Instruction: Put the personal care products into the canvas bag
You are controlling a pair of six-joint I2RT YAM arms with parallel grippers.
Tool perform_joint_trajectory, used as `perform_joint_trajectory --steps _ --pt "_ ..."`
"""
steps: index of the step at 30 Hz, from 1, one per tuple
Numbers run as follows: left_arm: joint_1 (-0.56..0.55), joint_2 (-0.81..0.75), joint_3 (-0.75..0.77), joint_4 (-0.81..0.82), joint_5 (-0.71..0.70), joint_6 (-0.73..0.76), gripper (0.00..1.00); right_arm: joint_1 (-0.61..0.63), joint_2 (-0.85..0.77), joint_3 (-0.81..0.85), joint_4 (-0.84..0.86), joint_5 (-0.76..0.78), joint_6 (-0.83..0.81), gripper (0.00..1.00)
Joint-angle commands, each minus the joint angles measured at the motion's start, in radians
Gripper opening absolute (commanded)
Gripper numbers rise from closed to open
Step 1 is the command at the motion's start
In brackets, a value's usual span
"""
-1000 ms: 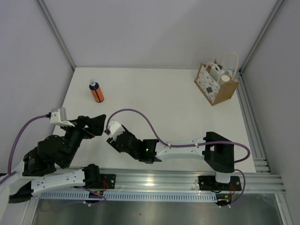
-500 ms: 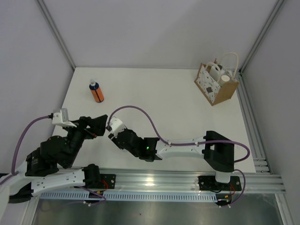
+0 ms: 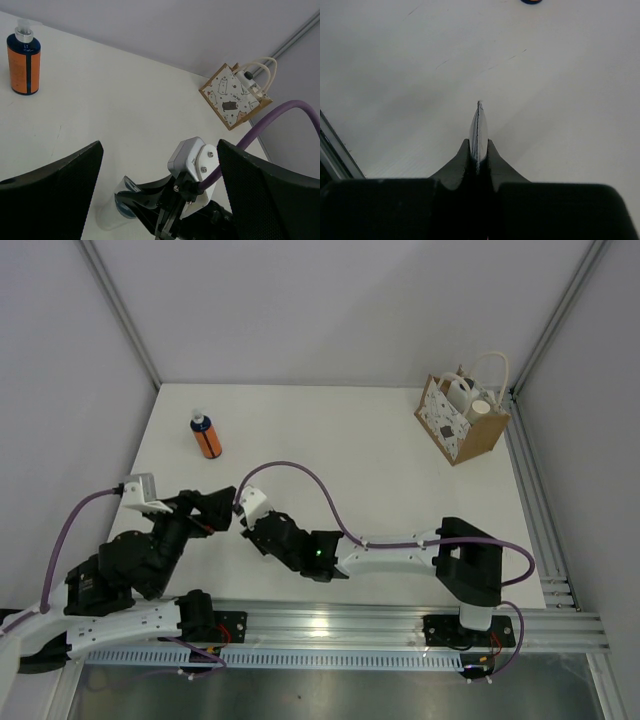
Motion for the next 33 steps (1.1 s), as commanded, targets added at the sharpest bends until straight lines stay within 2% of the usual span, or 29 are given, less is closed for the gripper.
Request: perform_joint_trajectory --steps 1,7,10,16,19,22,28,33 --pt "0.000 0.010 -0.025 0.042 -0.023 -0.014 0.99 -0.025 -0.063 -0.056 -0.011 0.013 -0.011 0.00" --pt "0.000 0.067 -0.106 0.133 0.004 -0.018 0.99 -0.109 -0.365 -0.237 -0.065 0.041 -0.049 0.00" --pt "0.002 0.154 -0.121 0.163 0.030 -0.012 0.99 -0.200 -0.543 -0.309 -0.115 0.040 -0.065 0.00" --pt "0.003 0.325 -0.120 0.199 0.131 0.041 0.99 -0.463 -0.854 -0.357 -0.209 -0.022 -0.127 0.00" --pt "0.003 0.382 -0.140 0.219 0.141 0.063 1.00 -0.607 -0.931 -0.314 -0.228 -0.026 -0.164 0.00" --pt "0.003 0.406 -0.175 0.232 0.161 0.070 0.99 -0.788 -0.941 -0.255 -0.244 -0.094 -0.167 0.00" --pt "0.003 0.367 -0.230 0.288 0.227 0.098 0.99 -1.126 -0.815 -0.073 -0.260 -0.238 -0.160 0.00" --pt "0.005 0.317 -0.258 0.312 0.285 0.095 0.99 -1.301 -0.682 0.045 -0.214 -0.302 -0.131 0.00"
